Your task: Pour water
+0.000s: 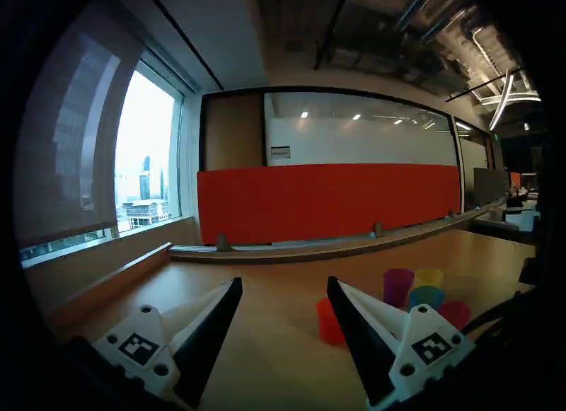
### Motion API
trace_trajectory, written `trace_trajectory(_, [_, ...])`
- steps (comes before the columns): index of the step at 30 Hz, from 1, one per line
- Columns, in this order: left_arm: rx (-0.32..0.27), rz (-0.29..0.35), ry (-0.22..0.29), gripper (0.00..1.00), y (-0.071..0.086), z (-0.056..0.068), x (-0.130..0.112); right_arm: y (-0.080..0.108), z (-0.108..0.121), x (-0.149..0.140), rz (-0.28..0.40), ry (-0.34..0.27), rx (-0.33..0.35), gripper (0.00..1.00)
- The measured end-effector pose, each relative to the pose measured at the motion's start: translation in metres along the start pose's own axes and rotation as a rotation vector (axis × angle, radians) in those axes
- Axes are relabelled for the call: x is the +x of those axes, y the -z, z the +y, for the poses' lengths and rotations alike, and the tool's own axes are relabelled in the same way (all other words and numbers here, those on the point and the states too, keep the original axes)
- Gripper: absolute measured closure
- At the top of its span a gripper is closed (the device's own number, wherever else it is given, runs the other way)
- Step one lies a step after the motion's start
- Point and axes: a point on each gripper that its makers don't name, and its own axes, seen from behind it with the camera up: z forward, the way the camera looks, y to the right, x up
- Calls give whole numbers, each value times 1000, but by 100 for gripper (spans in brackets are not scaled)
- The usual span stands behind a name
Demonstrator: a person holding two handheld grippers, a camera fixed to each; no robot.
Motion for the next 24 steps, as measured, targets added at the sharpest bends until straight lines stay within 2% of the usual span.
trace_trajectory(8, [-16,-20,-10,11,-7,-1,22,-5,-6,23,-7,12,28,1])
trace_trajectory(17, [-19,-13,-34,11,-12,-7,64,-12,-15,62,4,31,63,1])
trace_trajectory(24, [-35,-5,-6,11,-15,-8,97,-17,-21,88,6,39,84,1])
